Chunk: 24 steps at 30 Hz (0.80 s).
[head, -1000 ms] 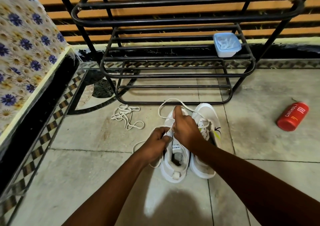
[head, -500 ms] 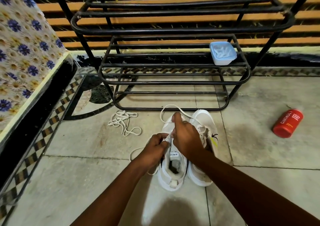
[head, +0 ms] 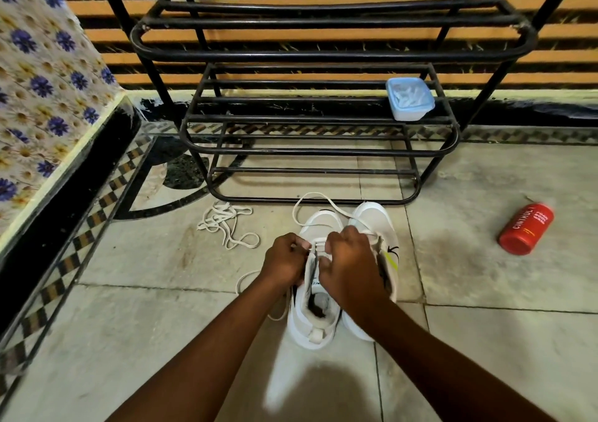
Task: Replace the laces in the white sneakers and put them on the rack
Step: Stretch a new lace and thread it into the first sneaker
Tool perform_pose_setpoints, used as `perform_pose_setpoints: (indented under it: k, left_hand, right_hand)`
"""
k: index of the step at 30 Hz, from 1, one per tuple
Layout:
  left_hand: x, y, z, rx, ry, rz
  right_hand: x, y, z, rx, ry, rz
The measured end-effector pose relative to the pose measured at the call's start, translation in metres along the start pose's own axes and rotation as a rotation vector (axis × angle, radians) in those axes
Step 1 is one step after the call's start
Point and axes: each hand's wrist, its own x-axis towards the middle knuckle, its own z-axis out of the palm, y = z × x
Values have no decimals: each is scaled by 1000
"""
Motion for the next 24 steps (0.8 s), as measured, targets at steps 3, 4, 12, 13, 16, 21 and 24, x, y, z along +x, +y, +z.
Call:
perform_pose_setpoints:
  k: [3,4,12,13,16,21,24]
  left_hand:
    - [2,1,7,60,105,20]
    - [2,-1,8,81,136,37]
    - [4,-3,5,290,180,201]
    - [4,-1,3,341,188,219]
    - [-3,13,2,615,233,318]
    - [-9,47,-20,476,407,499]
    - [4,74,-47,-11,463,631]
  right_hand:
    - [-17,-6,-2,69,-76,-1]
    - [-20,-8,-2,74,-98,-4]
    - [-18,-18,5,-99,-392,-30]
    - [-16,-20,4,-140,-438,-20]
    - [-10,-23,5,-196,-521,19]
    - [-9,-21,9,-214,-541,48]
    - [-9,-19,12,-195,-533,56]
